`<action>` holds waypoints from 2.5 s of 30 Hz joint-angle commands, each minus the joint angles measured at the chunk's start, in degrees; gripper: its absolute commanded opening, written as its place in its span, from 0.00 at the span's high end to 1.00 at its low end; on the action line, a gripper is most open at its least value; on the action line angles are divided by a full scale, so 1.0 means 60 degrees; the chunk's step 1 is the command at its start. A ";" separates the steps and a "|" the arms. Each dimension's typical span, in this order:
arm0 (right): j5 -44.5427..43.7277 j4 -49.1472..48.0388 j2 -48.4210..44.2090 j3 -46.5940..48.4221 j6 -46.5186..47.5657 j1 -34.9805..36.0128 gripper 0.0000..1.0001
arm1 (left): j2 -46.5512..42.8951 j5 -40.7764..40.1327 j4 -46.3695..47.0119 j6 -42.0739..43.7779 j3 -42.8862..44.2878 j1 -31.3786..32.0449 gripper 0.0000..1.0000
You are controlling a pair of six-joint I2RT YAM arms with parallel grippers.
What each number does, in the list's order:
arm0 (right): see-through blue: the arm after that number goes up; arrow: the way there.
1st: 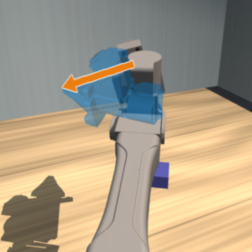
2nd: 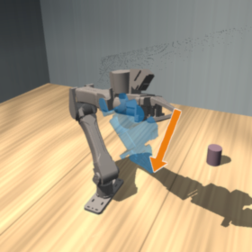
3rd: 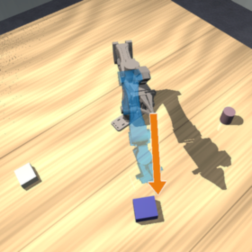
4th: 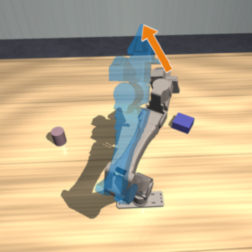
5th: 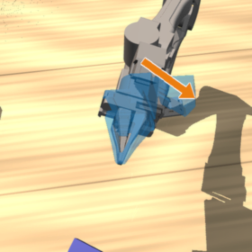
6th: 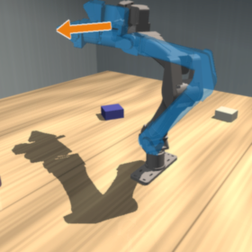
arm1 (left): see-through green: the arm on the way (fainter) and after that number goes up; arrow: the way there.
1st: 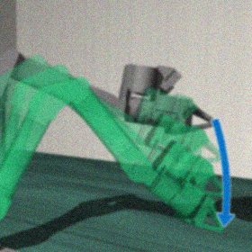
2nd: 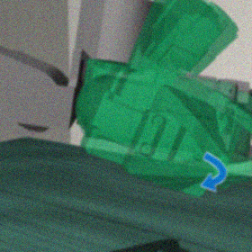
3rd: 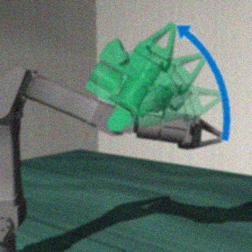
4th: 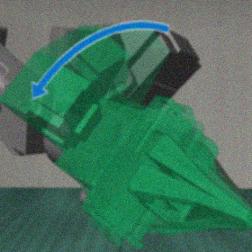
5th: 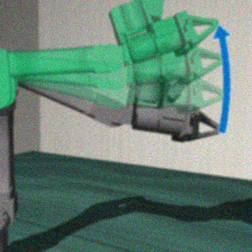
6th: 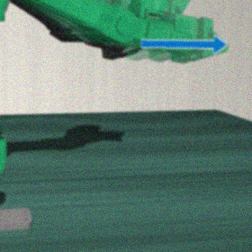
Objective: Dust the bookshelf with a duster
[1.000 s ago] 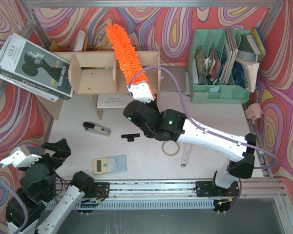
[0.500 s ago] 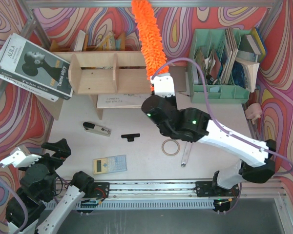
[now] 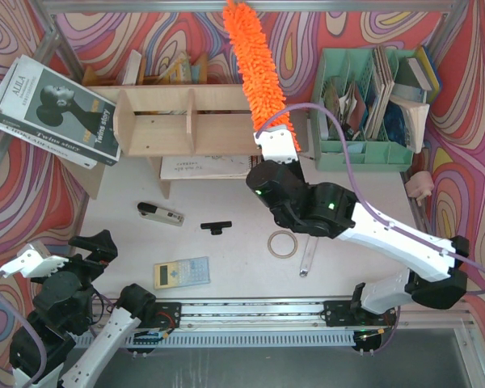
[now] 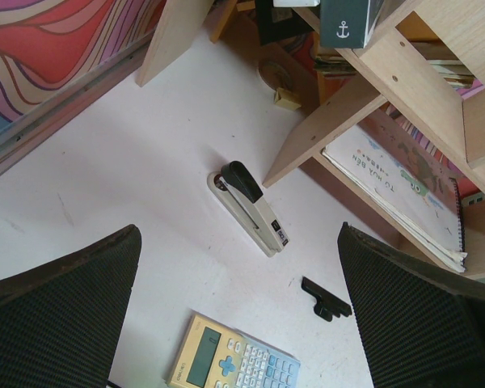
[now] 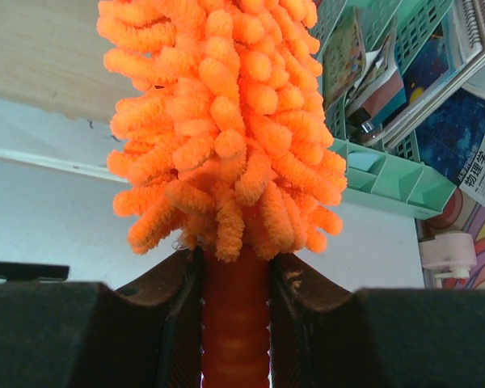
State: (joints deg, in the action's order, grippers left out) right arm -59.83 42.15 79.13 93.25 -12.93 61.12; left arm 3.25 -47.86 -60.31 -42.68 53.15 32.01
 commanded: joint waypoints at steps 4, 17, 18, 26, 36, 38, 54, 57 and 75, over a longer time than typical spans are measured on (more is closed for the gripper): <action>0.0406 0.0446 0.0223 -0.0345 -0.0766 -0.0602 1.00 | 0.0035 -0.0168 -0.0135 -0.0023 -0.0027 0.0061 0.02; 0.1047 0.0761 -0.0784 -0.1447 -0.1626 -0.2380 1.00 | 0.0045 -0.0183 -0.0158 -0.0041 -0.0025 0.0055 0.02; 0.1153 0.0564 -0.0946 -0.1450 -0.1498 -0.2381 1.00 | 0.0056 -0.0180 -0.0158 -0.0049 -0.0025 0.0057 0.02; 0.2644 -0.0101 -0.1183 -0.1205 -0.0631 -0.2386 1.00 | 0.0030 -0.0194 -0.0174 -0.0062 -0.0023 0.0066 0.02; 0.4239 -0.0909 -0.1321 -0.1837 -0.0301 -0.2381 1.00 | 0.0154 -0.0226 -0.0186 -0.0057 -0.0017 0.0061 0.02; 0.3943 -0.0856 -0.1198 -0.1948 -0.0338 -0.2387 1.00 | 0.0176 -0.0241 -0.0192 -0.0052 -0.0010 0.0065 0.02; 0.2705 0.0014 -0.1535 -0.2683 -0.2833 -0.2560 1.00 | 0.0152 -0.0256 -0.0201 -0.0079 0.0003 0.0058 0.02; 0.3328 -0.0325 -0.2337 -0.3132 -0.3212 -0.2564 1.00 | 0.0096 -0.0254 -0.0188 -0.0067 -0.0023 0.0069 0.02; 0.7610 -0.4417 -0.4400 -0.7768 -0.5536 -0.2554 1.00 | 0.0507 -0.0198 -0.0152 0.0003 -0.0010 0.0052 0.02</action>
State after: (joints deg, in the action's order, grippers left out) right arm -18.72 27.75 54.17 49.89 -41.93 46.06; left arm 4.86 -48.07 -60.49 -43.07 53.15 32.08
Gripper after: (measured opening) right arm 0.337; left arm 0.983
